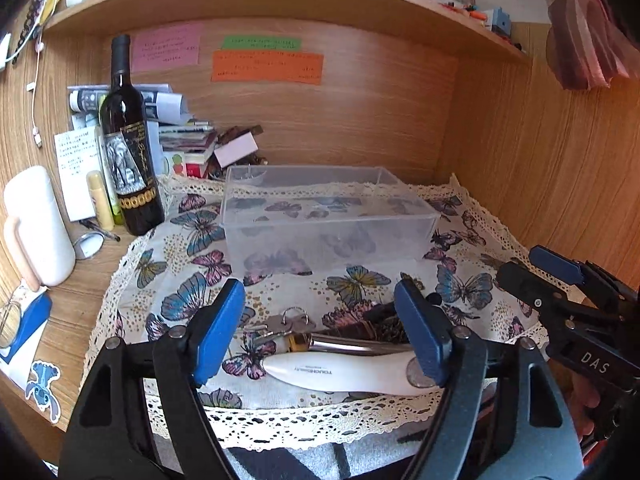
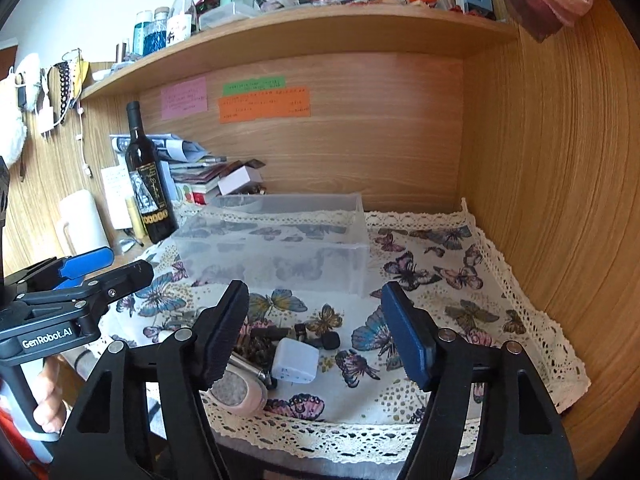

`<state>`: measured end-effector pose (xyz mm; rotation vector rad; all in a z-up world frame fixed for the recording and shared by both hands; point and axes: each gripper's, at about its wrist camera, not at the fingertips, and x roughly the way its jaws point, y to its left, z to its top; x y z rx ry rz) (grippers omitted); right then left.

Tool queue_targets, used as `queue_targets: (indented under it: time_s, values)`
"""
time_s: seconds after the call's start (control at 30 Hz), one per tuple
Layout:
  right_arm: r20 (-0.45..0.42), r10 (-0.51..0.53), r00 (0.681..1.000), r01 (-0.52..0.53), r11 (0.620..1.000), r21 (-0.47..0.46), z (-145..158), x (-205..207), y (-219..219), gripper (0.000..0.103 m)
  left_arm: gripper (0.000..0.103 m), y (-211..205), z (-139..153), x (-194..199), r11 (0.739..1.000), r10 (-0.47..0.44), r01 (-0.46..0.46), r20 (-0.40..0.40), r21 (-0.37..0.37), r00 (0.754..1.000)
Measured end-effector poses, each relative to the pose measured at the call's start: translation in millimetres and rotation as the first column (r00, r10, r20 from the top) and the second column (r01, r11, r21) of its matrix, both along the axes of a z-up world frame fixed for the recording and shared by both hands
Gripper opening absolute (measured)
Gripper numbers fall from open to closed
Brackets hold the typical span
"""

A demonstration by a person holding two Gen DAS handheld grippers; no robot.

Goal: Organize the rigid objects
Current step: 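Lower the left tool onto the white device while the right tool approaches the white adapter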

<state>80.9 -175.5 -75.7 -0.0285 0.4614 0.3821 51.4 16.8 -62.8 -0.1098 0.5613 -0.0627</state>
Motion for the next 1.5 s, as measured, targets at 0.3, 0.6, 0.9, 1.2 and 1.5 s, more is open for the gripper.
queue_targets:
  time_s: [0.3,0.6,0.9,1.2,1.5]
  values:
    - [-0.122,0.012,0.992,-0.017,0.999,-0.042,-30,14,4,0.058,0.077,-13,-44,12,0.999,-0.04,0.037,-0.149,-0.019,0.988]
    - [-0.176,0.015,0.984,-0.023,0.999,-0.045,-44,18,2,0.058,0.077,-20,-62,0,0.996,-0.083,0.085,-0.213,0.001,0.974]
    - [-0.194,0.024,0.981,-0.032,0.999,-0.037,-49,20,4,0.058,0.081,-28,-63,15,0.996,-0.08,0.088,-0.214,0.029,0.974]
    - [-0.217,0.005,0.976,-0.013,0.999,-0.033,-54,30,2,0.058,0.083,-40,-58,40,0.975,-0.189,0.21,-0.231,0.073,0.954]
    - [-0.236,-0.024,0.971,0.017,0.999,-0.035,-57,40,-4,0.058,0.07,-60,-67,52,0.96,-0.235,0.265,-0.249,0.094,0.94]
